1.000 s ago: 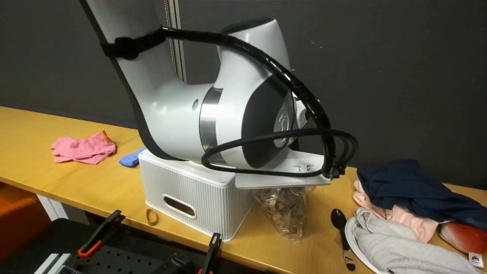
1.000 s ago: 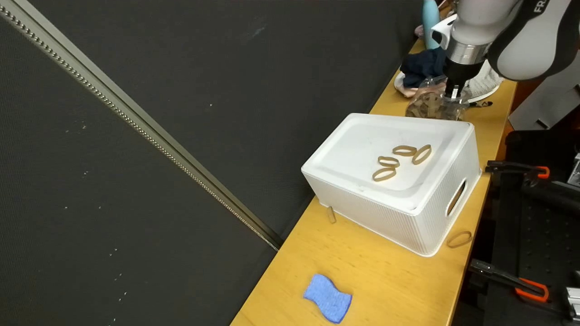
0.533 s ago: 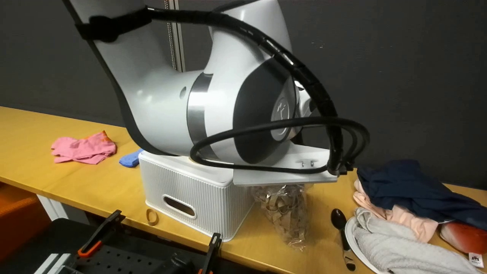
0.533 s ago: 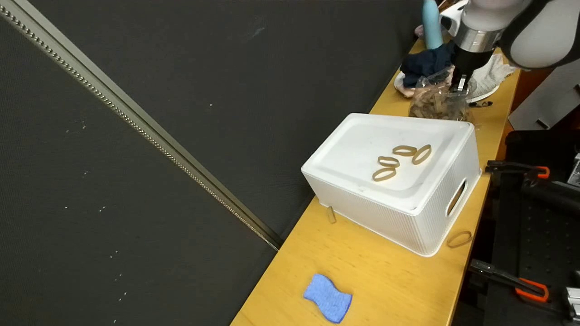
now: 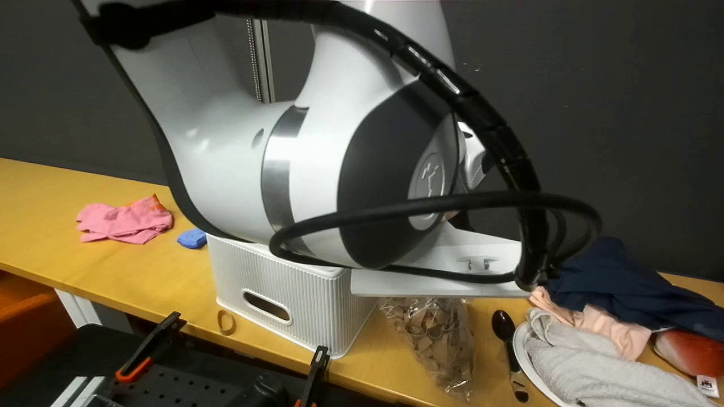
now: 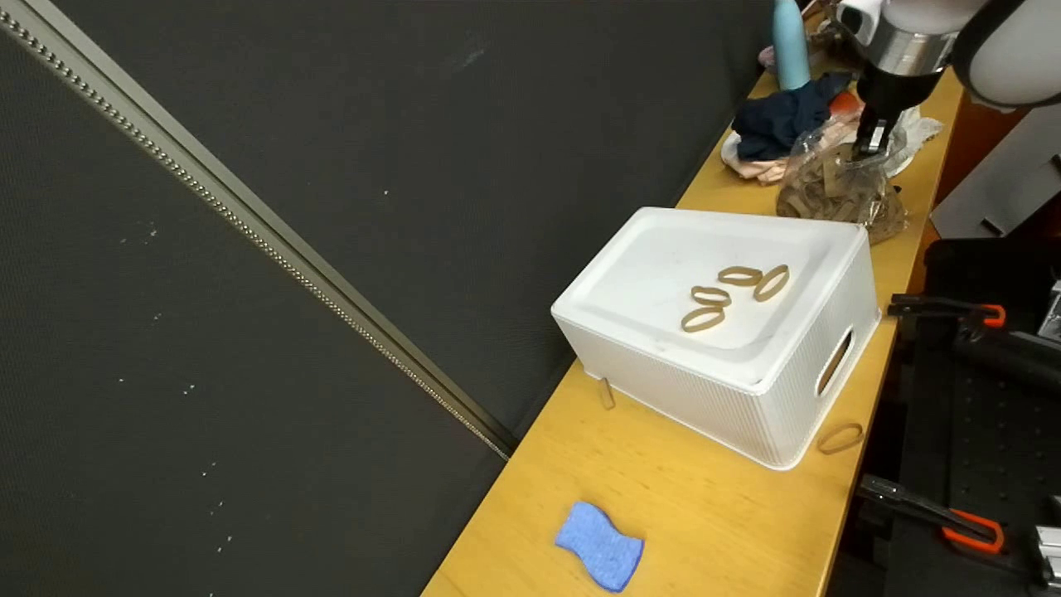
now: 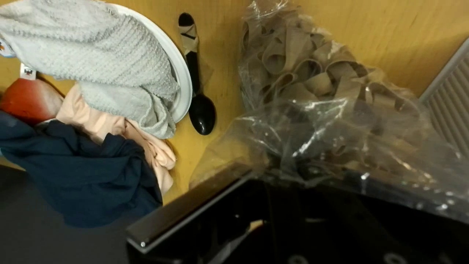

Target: Pick up rubber bands from clear rubber band bag and put them on the upside down white basket

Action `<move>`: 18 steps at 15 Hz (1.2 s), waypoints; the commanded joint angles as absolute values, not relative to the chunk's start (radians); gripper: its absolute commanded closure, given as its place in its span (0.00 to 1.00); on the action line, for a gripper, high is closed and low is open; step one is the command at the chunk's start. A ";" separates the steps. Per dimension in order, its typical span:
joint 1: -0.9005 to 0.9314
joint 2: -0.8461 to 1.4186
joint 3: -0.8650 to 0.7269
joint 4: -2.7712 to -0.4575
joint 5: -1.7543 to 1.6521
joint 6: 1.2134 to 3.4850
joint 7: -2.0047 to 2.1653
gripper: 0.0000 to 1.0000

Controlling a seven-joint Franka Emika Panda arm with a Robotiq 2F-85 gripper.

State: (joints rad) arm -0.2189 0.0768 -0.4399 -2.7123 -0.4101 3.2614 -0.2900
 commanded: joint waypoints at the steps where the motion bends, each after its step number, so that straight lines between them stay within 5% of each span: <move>1: -0.205 0.088 -0.473 -2.705 -0.425 3.290 -0.307 0.99; 7: -0.175 0.130 -0.466 -2.610 -0.402 3.258 -0.283 0.96; 8: -0.171 0.137 -0.466 -2.604 -0.402 3.262 -0.281 0.70; 9: -0.168 0.141 -0.465 -2.599 -0.401 3.262 -0.278 0.69; 18: -0.186 0.191 -0.428 -2.593 -0.389 3.288 -0.237 0.04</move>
State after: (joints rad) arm -0.1794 0.1619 -0.4471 -2.6039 -0.4058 3.2609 -0.2551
